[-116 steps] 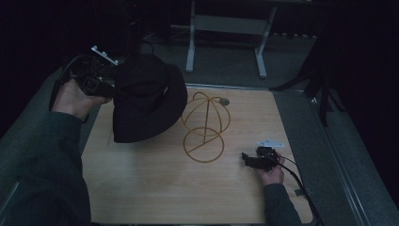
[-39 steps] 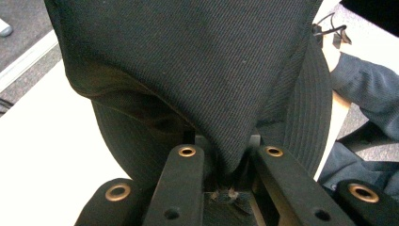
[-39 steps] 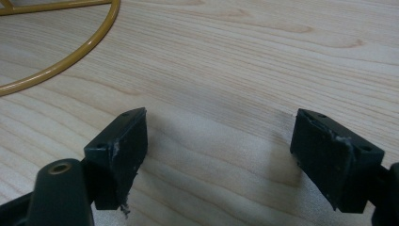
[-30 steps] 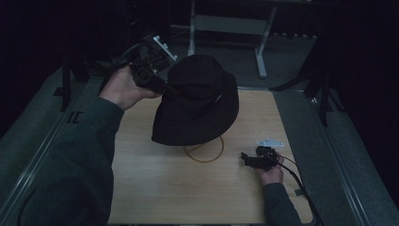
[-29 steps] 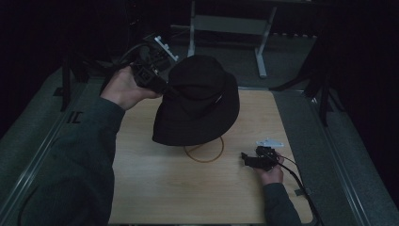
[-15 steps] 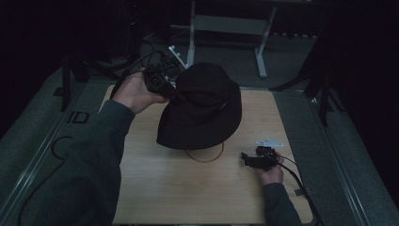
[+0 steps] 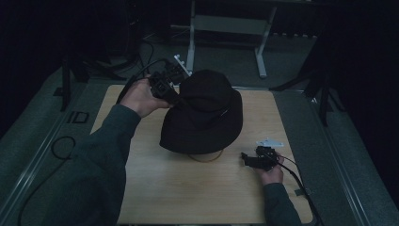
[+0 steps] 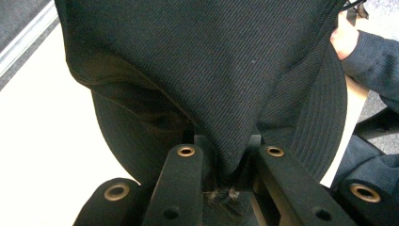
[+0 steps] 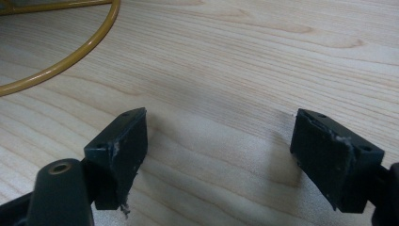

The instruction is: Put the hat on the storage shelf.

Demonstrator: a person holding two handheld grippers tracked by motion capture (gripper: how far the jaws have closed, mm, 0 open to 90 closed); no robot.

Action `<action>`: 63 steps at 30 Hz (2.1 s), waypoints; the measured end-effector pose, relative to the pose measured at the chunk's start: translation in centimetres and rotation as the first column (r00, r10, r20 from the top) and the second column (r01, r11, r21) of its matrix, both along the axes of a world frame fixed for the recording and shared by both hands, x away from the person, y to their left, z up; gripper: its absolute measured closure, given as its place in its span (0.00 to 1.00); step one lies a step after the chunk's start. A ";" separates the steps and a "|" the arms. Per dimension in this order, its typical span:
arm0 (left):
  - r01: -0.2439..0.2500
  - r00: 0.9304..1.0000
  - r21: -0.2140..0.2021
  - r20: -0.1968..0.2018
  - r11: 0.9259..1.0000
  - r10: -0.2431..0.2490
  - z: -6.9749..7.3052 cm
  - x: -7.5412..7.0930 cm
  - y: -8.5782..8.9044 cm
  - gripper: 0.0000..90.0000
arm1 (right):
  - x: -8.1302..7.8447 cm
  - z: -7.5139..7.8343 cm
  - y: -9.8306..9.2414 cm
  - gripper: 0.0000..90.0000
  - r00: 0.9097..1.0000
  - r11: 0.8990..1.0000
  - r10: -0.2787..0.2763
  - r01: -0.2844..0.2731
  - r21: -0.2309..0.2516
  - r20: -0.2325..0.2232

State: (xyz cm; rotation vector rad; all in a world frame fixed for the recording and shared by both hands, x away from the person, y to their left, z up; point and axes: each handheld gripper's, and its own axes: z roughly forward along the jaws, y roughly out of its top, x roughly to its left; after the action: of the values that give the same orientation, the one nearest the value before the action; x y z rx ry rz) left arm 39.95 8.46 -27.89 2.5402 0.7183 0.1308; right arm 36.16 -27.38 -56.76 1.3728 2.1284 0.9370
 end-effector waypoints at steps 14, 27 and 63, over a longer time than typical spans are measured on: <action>0.011 0.999 0.014 -0.048 1.000 -0.010 -2.7 0.3 -0.6 0.93 | 0.0 0.0 0.0 0.21 1.000 1.000 0.000 0.000 0.001 -0.002; 0.000 0.997 0.019 -0.073 1.000 0.002 -4.0 0.7 -0.8 0.91 | 0.0 0.0 0.0 0.21 1.000 1.000 0.001 -0.001 0.000 -0.002; -0.104 0.994 -0.051 -0.041 0.993 0.102 -3.4 0.1 0.9 0.42 | 0.0 0.0 0.0 0.21 1.000 1.000 0.001 -0.001 0.002 -0.002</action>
State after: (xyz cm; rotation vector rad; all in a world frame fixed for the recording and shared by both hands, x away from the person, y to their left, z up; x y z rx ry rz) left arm 40.02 9.32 -31.30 2.4617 0.8571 0.0969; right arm 36.15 -27.37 -56.75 1.3748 2.1304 0.9379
